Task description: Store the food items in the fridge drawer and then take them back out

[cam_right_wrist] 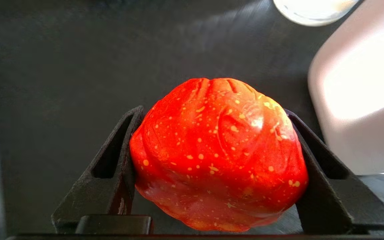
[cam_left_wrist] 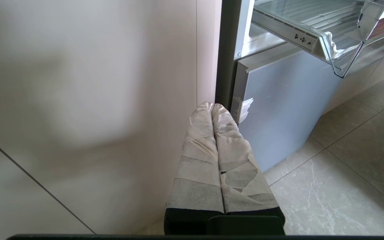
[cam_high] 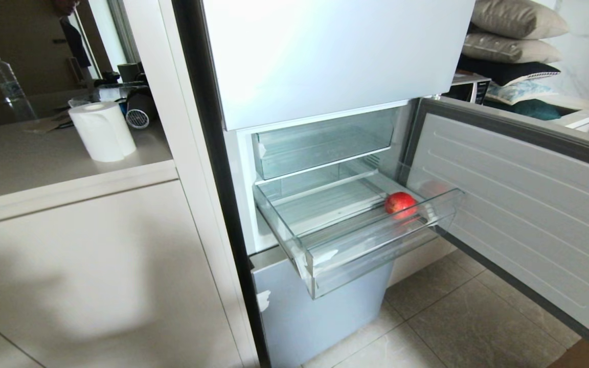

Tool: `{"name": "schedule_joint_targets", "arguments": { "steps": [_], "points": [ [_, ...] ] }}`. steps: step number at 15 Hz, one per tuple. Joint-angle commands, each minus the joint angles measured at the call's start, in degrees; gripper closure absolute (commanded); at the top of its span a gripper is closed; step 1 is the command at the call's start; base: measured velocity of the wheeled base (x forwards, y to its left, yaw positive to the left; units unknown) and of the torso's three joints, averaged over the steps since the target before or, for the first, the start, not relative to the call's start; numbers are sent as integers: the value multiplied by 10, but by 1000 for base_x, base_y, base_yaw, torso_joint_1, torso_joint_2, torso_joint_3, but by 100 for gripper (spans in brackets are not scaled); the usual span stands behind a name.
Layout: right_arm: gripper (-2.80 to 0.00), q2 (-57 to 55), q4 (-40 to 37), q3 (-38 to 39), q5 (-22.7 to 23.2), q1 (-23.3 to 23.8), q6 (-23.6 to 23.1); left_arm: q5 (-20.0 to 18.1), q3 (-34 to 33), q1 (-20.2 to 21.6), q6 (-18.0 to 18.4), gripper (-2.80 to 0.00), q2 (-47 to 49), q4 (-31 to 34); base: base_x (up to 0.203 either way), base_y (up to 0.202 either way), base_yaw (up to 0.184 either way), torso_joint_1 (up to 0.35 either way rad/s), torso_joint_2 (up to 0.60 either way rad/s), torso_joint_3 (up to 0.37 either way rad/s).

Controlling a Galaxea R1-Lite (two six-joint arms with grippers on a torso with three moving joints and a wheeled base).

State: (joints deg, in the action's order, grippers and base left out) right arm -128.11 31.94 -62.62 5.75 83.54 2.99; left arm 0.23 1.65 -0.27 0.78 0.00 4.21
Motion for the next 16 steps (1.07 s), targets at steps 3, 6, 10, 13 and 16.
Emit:
{"name": "schedule_joint_targets", "arguments": {
  "steps": [3, 6, 10, 13, 16],
  "points": [
    [-280, -18, 1, -11, 2, -2, -2, 0, 0, 0, 0, 0, 0, 0, 0, 0, 0, 0, 0, 0],
    [-280, -13, 1, -10, 2, -4, -1, 0, 0, 0, 0, 0, 0, 0, 0, 0, 0, 0, 0, 0],
    [-280, 34, -9, 3, 14, -3, 3, 0, 0, 0, 0, 0, 0, 0, 0, 0, 0, 0, 0, 0],
    [-280, 114, -42, 41, 43, -3, 9, 0, 0, 0, 0, 0, 0, 0, 0, 0, 0, 0, 0, 0],
    [0, 212, -56, 121, 79, -5, 10, 0, 0, 0, 0, 0, 0, 0, 0, 0, 0, 0, 0, 0]
  ]
}}
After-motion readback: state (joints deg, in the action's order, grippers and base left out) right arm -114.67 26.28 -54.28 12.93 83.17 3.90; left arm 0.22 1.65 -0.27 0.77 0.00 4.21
